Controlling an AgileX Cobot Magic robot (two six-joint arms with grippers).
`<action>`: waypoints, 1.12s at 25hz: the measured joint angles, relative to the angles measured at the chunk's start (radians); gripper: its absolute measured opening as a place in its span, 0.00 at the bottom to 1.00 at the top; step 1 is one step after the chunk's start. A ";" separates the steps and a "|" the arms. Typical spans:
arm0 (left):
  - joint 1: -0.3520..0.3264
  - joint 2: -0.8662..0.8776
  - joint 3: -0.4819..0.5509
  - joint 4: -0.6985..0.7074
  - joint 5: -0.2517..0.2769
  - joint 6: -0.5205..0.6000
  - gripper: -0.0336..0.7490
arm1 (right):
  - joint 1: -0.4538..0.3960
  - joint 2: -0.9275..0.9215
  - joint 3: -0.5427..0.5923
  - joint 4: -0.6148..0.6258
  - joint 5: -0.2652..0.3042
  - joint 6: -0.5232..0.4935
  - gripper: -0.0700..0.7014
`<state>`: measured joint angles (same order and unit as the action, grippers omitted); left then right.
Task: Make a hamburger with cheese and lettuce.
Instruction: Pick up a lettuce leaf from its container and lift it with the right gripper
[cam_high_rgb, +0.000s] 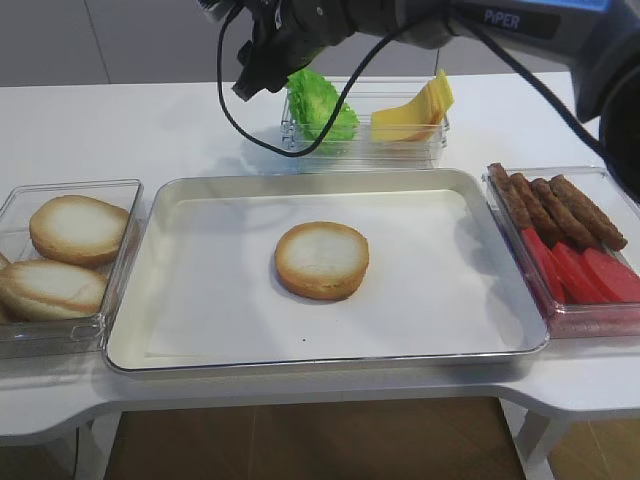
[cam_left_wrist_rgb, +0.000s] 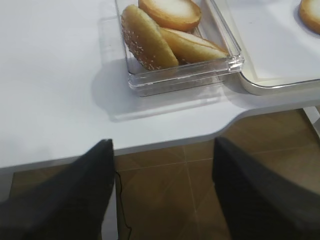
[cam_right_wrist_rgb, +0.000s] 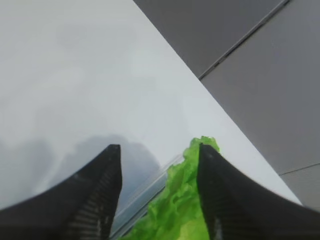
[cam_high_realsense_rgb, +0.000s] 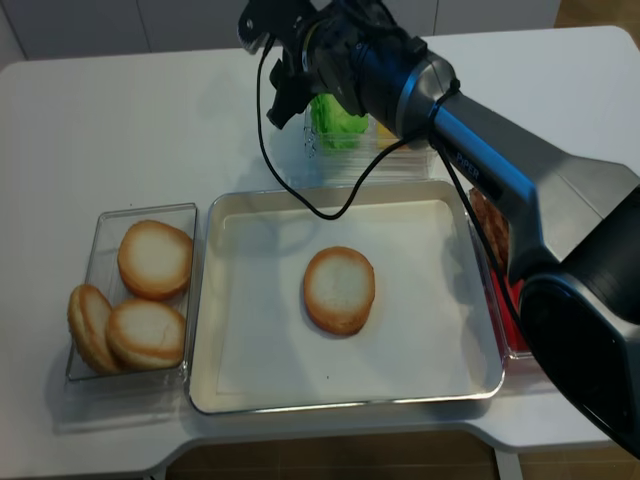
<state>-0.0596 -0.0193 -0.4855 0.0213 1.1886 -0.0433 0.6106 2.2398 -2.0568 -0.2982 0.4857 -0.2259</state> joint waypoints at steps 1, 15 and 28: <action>0.000 0.000 0.000 0.000 0.000 0.000 0.63 | 0.000 0.000 0.000 -0.014 -0.002 0.004 0.57; 0.000 0.000 0.000 0.000 0.000 0.000 0.63 | 0.002 0.022 0.000 -0.087 -0.004 0.087 0.57; 0.000 0.000 0.000 0.000 0.000 0.000 0.63 | 0.002 0.040 0.000 -0.165 -0.019 0.132 0.48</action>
<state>-0.0596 -0.0193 -0.4855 0.0213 1.1886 -0.0433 0.6127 2.2798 -2.0568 -0.4631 0.4670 -0.0937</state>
